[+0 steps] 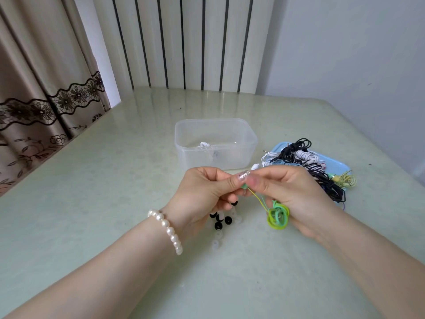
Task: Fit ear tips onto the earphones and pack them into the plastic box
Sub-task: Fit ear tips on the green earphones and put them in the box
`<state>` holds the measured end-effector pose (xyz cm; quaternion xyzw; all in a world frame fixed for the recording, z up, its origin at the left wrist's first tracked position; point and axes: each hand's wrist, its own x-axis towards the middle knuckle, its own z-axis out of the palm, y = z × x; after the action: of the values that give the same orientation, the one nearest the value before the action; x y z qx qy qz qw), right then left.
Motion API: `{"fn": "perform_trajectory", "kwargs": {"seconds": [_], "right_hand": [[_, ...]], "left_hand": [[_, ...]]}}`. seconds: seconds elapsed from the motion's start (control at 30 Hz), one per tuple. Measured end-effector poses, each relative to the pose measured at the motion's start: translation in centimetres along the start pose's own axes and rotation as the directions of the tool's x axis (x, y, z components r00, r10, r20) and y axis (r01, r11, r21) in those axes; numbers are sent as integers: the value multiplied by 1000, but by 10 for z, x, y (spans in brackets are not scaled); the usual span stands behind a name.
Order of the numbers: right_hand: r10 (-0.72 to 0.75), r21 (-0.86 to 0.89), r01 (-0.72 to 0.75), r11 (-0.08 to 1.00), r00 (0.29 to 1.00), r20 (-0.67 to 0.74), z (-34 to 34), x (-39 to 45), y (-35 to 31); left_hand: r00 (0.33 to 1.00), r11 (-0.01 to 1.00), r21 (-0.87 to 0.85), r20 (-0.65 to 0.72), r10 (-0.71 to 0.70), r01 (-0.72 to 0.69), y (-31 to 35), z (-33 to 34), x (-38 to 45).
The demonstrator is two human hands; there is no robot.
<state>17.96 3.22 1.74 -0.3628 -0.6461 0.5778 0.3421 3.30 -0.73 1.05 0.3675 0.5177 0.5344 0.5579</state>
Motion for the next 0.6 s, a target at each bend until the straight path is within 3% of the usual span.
{"fn": "perform_trajectory", "kwargs": {"seconds": [0.13, 0.23, 0.37, 0.6], "right_hand": [[-105, -100, 96, 990, 991, -88, 3, 2, 3], [-98, -92, 86, 992, 986, -135, 0, 4, 3], [-58, -97, 35, 995, 968, -244, -14, 10, 7], [-43, -142, 3, 990, 961, -273, -20, 14, 12]], "left_hand": [[1000, 1000, 9, 15, -21, 21, 1, 0, 1], [999, 999, 48, 41, 7, -9, 10, -9, 4], [975, 918, 379, -135, 177, -114, 18, -38, 18], [990, 751, 659, -66, 125, -50, 3, -39, 24]]}}
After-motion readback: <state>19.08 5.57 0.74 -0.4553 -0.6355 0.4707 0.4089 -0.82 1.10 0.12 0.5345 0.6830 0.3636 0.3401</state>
